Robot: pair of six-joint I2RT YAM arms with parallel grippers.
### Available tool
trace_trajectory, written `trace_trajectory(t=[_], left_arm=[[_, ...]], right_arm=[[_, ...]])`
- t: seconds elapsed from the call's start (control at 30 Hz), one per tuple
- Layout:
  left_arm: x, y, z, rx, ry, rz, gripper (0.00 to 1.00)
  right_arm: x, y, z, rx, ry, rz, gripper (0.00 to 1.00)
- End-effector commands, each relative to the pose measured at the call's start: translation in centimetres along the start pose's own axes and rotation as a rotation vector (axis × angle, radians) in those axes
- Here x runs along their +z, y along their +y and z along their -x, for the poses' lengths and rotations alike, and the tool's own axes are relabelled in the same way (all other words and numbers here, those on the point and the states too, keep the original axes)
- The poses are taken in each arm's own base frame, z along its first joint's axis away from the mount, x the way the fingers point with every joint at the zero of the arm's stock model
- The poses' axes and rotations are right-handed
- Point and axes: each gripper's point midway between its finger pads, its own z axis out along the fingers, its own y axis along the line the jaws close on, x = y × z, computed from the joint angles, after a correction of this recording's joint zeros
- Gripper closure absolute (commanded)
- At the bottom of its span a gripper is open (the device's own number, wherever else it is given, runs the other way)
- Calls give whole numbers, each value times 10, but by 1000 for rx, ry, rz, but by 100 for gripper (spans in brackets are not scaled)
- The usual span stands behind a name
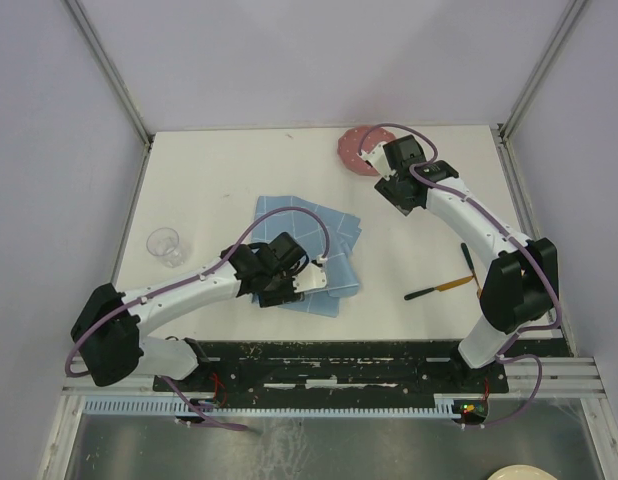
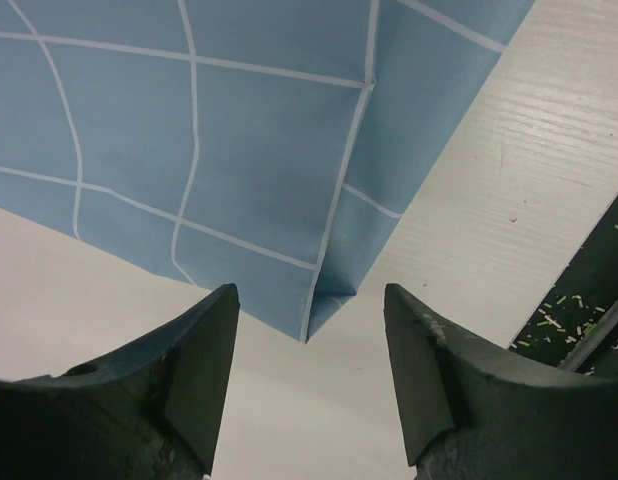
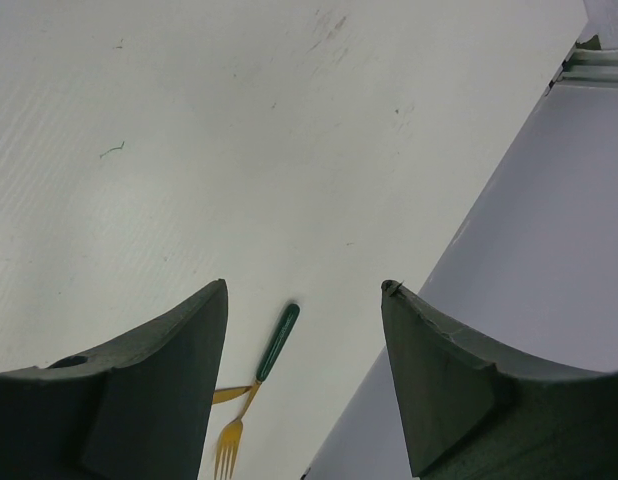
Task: Set the dinner table for one person
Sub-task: Fold the napkin at the center of the board.
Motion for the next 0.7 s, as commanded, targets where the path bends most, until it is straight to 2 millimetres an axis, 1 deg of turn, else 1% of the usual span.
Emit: trace_trajectory(t=[0.0,0.17,0.4,0.43,0.47,0.5,0.53,0.57,0.6,0.63,0.67], left_arm=[[-14,0,18,-35,-75,-21,31],[-1,-9,0,-18,-25,-24,30],[10,-23,-17,-19,7,-49,35],[12,-23,-20,-16,15,-45,37],[14,-24,-23,-11,27,-40,44],[16,-23,-25,-6,38,-36,53],[17,-23,-27,-1,49,-32,70],[19,-22,-28,1,55,-25,83],[20,-21,-29,0,58,-14,93],[20,-18,-28,0,56,-1,97],[19,-15,-27,-3,53,12,97]], right_arm=[[-14,-12,12,45,-57,-22,29],[-12,-13,14,45,-55,-25,29],[-11,-13,14,42,-50,-27,29],[-10,-13,14,40,-49,-26,29],[-10,-13,14,40,-48,-26,29],[-10,-13,14,41,-48,-28,29],[-9,-13,15,43,-47,-28,29],[-8,-13,15,44,-45,-27,29],[-8,-13,16,46,-47,-25,29],[-9,-12,16,44,-46,-21,29],[-9,-12,16,46,-46,-18,29]])
